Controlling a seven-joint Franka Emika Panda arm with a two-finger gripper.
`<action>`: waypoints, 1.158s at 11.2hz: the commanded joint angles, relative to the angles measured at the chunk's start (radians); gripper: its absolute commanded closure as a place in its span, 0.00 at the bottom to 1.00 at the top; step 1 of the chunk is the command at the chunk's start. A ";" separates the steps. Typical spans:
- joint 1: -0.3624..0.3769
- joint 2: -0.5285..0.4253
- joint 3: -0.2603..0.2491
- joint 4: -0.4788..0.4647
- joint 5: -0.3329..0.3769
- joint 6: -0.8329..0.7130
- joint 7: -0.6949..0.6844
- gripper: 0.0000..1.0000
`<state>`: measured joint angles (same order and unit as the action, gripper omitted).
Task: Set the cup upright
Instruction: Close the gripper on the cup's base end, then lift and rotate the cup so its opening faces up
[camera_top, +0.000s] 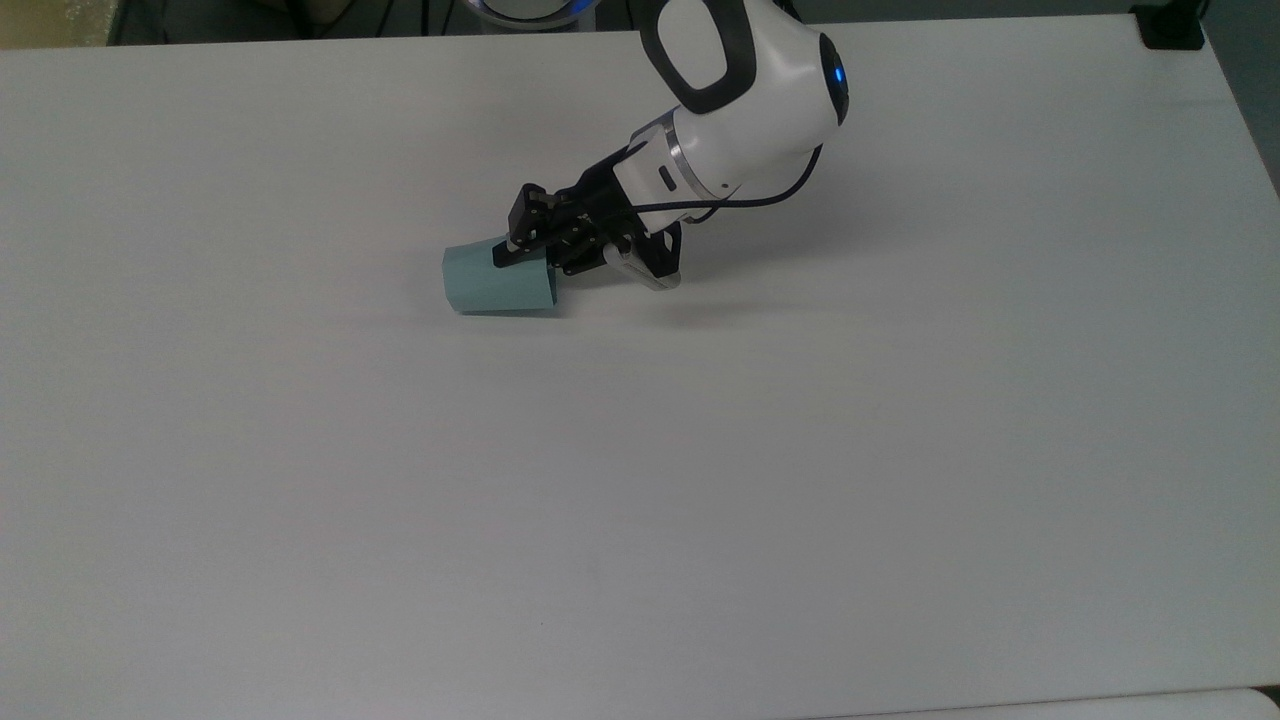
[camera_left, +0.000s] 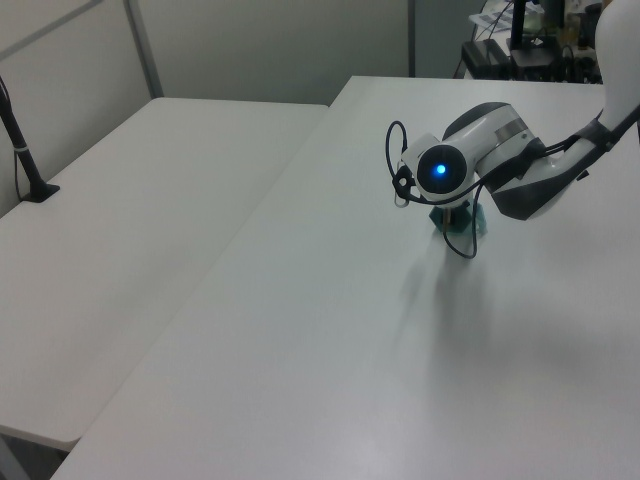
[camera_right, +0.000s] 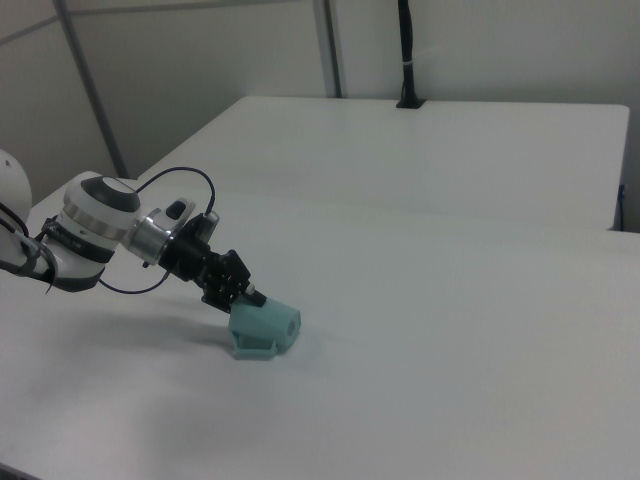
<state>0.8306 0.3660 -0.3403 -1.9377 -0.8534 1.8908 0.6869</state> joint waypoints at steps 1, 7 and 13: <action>-0.001 -0.002 0.003 -0.032 0.004 0.027 0.022 1.00; -0.002 -0.079 0.003 0.014 0.072 0.016 0.001 1.00; -0.068 -0.217 -0.003 0.098 0.383 -0.003 -0.157 1.00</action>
<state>0.8187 0.1974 -0.3418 -1.8749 -0.6006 1.8883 0.6007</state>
